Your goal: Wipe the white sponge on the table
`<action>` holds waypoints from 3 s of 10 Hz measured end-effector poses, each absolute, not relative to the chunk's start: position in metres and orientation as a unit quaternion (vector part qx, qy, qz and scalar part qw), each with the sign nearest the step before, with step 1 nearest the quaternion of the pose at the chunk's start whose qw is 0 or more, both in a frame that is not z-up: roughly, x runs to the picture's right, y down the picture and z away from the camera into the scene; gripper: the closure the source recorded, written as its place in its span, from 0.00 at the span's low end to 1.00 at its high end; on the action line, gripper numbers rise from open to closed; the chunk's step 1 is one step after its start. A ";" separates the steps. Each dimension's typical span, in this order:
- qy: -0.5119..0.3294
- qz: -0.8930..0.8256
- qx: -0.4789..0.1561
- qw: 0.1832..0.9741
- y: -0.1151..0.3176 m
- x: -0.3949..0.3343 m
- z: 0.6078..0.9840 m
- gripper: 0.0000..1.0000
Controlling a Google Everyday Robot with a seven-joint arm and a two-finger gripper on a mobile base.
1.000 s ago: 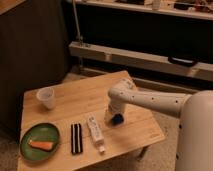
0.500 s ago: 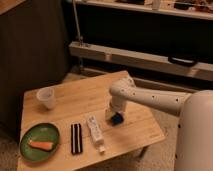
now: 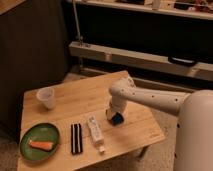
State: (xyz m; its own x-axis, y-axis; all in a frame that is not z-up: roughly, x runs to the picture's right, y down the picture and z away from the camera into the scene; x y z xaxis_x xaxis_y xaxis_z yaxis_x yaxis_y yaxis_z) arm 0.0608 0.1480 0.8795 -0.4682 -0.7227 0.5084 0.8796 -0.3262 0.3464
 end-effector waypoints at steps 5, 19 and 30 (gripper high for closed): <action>-0.297 -0.803 -0.137 0.498 0.145 0.062 0.880 0.52; -0.250 -0.758 -0.171 0.578 0.113 0.174 0.863 0.52; -0.304 -0.736 -0.158 0.584 0.201 0.163 0.799 0.52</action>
State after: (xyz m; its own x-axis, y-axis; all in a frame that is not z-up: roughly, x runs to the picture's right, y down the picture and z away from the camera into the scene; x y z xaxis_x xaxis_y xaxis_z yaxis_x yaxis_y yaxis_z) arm 0.1629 0.2014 0.7995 -0.2683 -0.7638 0.5870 0.9556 -0.1338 0.2627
